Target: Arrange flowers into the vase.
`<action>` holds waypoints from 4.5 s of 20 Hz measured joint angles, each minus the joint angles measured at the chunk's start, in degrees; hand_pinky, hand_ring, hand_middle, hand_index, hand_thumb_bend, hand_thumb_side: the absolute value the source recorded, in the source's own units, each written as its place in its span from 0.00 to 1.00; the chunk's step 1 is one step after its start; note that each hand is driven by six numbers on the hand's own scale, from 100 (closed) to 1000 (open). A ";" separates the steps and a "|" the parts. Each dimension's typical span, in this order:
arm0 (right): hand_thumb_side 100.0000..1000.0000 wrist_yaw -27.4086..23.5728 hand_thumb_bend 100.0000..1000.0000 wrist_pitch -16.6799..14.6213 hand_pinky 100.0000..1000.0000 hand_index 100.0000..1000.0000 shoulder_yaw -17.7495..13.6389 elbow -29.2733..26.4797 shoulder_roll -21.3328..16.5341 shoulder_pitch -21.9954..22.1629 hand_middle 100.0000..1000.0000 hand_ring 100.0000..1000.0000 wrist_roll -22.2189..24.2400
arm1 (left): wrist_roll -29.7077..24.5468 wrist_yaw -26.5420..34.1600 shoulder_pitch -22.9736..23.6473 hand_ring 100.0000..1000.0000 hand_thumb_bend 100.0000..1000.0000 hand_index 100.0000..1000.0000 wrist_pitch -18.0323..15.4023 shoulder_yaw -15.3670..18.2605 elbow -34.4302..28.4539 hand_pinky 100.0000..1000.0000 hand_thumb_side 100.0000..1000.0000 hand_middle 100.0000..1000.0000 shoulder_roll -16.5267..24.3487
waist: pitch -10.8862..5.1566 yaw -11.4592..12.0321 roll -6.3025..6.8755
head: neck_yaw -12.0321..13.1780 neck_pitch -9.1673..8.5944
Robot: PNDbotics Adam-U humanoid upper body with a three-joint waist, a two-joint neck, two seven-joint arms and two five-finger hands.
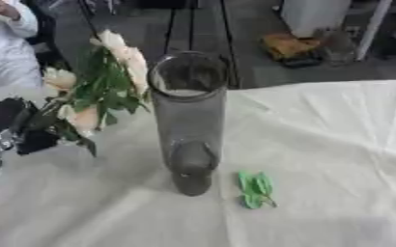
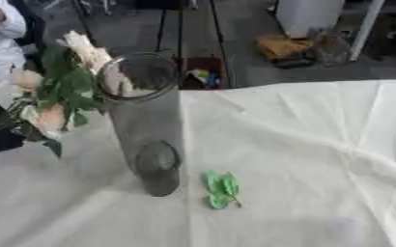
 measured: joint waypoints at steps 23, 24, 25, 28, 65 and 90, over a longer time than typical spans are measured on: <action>0.92 -0.79 0.00 -0.07 0.13 0.48 0.10 0.00 -0.01 0.83 0.17 0.27 0.16 | 16.31 17.89 -9.92 0.00 0.00 0.00 3.82 4.27 -11.09 0.00 0.75 0.00 -5.02 | -1.94 -0.08 -0.18 | -0.05 1.83; 0.92 -0.86 0.00 -0.09 0.13 0.48 0.15 0.00 -0.02 0.85 0.17 0.27 0.20 | 16.51 18.78 -10.51 0.00 0.00 0.00 3.92 4.26 -11.47 0.00 0.76 0.00 -5.49 | -2.06 -0.11 -0.18 | -0.03 1.97; 0.92 -0.95 0.00 -0.10 0.13 0.48 0.20 0.00 -0.02 0.97 0.17 0.27 0.22 | 16.74 19.68 -11.19 0.00 0.00 0.00 3.96 4.26 -11.80 0.00 0.77 0.00 -5.89 | -2.19 -0.15 -0.18 | -0.01 2.09; 0.92 -1.05 0.00 -0.01 0.13 0.48 0.34 0.00 -0.04 1.30 0.17 0.27 0.34 | 17.98 22.34 -13.11 0.00 0.00 0.00 3.99 4.26 -12.28 0.00 0.79 0.00 -6.98 | -2.53 -0.46 -0.10 | 0.15 2.13; 0.91 -1.93 0.00 0.63 0.13 0.48 0.77 0.00 -2.53 3.34 0.17 0.27 1.12 | 35.92 54.97 -29.92 0.00 0.00 0.00 -2.53 3.17 -5.04 0.00 0.88 0.00 -10.35 | -6.81 -1.24 1.86 | -0.11 6.21; 0.91 -3.39 0.00 1.00 0.13 0.48 1.44 0.00 -3.09 3.87 0.17 0.27 2.10 | 40.06 64.40 -36.00 0.00 0.00 0.00 -3.09 1.61 -4.89 0.00 0.88 0.00 -16.18 | -8.56 -3.20 2.77 | 1.21 8.15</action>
